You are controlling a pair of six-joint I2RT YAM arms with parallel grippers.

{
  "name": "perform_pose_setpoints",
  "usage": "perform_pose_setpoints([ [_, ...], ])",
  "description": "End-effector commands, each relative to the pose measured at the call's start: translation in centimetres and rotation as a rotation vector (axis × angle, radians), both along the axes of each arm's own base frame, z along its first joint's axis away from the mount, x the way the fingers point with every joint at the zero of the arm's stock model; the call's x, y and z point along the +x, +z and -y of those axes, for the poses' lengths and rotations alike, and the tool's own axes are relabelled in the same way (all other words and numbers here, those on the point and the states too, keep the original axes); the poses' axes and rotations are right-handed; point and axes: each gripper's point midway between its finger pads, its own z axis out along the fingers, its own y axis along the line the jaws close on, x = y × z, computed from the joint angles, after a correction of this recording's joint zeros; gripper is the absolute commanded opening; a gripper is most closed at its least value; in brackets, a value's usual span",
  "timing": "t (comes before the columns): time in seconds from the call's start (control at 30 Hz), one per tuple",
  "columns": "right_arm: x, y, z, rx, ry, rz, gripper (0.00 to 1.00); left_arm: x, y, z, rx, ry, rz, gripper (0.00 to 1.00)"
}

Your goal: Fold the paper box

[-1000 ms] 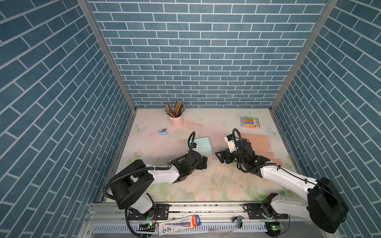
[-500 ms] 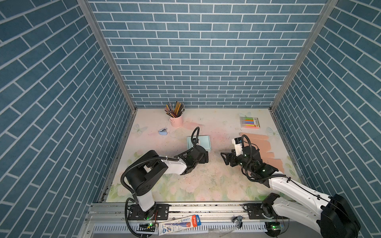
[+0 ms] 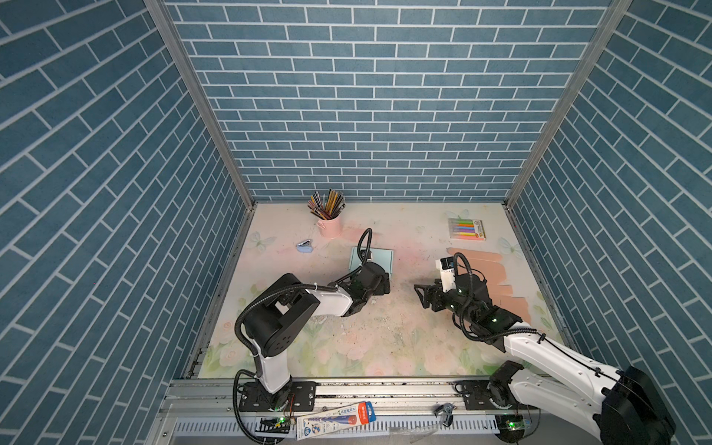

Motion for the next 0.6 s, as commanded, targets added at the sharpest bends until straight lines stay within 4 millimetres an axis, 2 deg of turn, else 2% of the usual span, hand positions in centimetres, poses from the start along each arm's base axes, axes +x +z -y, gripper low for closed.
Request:
perform_pose_setpoints([
  [0.0, 0.1, 0.4, 0.5, -0.008, -0.010, 0.023, 0.84, 1.1, -0.2, -0.2, 0.026, 0.020, 0.009, 0.88],
  [0.57, 0.1, 0.5, 1.4, -0.012, -0.026, 0.030, 0.84, 4.4, -1.0, 1.8, -0.006, 0.031, -0.011, 0.88],
])
